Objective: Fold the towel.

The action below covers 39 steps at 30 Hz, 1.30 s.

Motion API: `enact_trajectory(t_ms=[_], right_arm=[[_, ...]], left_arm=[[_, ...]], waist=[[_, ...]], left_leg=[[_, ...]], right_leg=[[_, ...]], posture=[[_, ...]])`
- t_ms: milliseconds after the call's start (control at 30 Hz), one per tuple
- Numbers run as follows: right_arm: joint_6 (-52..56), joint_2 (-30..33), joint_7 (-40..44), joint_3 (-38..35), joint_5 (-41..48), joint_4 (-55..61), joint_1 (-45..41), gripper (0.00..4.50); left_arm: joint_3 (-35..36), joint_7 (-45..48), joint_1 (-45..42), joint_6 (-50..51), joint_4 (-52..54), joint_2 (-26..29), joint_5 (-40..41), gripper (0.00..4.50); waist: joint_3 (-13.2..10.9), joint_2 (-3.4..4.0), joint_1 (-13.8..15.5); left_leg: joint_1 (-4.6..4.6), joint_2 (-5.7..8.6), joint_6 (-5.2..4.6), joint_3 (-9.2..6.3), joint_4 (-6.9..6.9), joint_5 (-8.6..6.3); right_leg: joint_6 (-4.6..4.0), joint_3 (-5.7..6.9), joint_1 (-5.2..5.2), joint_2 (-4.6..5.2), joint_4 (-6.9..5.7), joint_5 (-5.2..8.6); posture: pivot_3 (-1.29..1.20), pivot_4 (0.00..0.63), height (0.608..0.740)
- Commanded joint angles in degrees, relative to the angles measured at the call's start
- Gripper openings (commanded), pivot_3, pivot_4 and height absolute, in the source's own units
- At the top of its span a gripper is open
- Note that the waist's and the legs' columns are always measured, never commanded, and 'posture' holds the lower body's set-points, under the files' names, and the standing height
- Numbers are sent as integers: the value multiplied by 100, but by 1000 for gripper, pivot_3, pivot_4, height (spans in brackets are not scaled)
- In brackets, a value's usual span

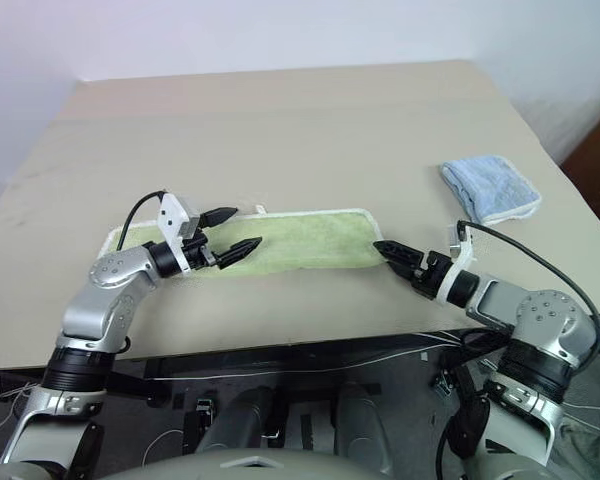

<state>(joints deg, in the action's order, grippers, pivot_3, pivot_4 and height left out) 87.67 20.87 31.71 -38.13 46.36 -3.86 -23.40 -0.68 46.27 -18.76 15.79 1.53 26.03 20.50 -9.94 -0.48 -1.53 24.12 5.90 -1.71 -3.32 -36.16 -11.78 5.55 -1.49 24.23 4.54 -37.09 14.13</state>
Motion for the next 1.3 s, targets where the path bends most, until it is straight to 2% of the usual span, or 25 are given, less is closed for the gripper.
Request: enact_trajectory(t_ms=[33, 200, 267, 333, 533, 700, 1000, 1133, 1300], right_arm=[[-152, -157, -177, 134, 2, -326, -214, 4500], [-390, -40, -99, 466, -45, -633, -408, 4500], [-410, 18, -63, 519, -17, -763, -468, 4121], [-523, 67, -60, 621, -51, -817, -466, 3628], [-809, 15, -23, 666, 59, -771, -328, 1543], [-731, -93, -109, 502, 353, -401, -79, 24], [-650, 579, -23, 238, 717, -197, 330, 24], [-797, 854, 13, 131, 846, -212, 116, 24], [-746, 777, -229, 244, 984, -20, -322, 24]], left_arm=[[90, 2, 46, -23, 124, 177, -88, 4364], [71, -87, 55, -23, 68, 202, -174, 4364], [3, -33, 91, -36, 71, 258, -248, 4393], [2, -38, 105, -50, 75, 308, -323, 4393], [58, -156, -65, 80, 99, 289, -302, 4393], [66, -152, -145, 221, 76, 348, -292, 4393], [11, -66, -252, 202, -30, 279, -285, 4393], [17, 143, -360, 216, -178, 252, -169, 4393], [-49, 218, -577, 36, -506, 231, -313, 4393]], waist=[[0, 0, -38], [2, -4, -114], [2, -4, -111], [2, -4, -99], [4, -10, -85], [7, -16, -90], [8, -14, 123], [7, -12, 179], [7, -12, 185]], left_leg=[[0, 0, 2, 0, 0, -1], [0, 0, 5, 2, -3, -3], [-3, 0, 5, 2, -2, -3], [-3, -1, 5, 1, 1, -3], [13, -2, 0, 1, 4, 0], [9, -2, 9, 1, 2, -6], [26, -1, 2, -5, 16, -3], [39, 5, -8, -5, 18, -14], [39, 3, -11, -4, 25, -17]], right_leg=[[0, 0, 0, 0, 0, 0], [-2, -2, -3, 1, 2, 0], [-4, -2, -3, 0, 2, 0], [-5, -1, -2, 0, 2, -1], [-2, 1, 10, 1, 10, -2], [-4, 0, 0, 1, 15, -1], [-1, 12, 6, 5, 47, 0], [0, 11, 6, 10, 77, -3], [2, 12, 7, 9, 84, -3]], posture=[[0, 150, 740], [0, 150, 740], [0, 150, 740], [0, 150, 740], [0, 150, 740], [0, 150, 740], [0, 150, 740], [0, 150, 740], [0, 150, 740]])
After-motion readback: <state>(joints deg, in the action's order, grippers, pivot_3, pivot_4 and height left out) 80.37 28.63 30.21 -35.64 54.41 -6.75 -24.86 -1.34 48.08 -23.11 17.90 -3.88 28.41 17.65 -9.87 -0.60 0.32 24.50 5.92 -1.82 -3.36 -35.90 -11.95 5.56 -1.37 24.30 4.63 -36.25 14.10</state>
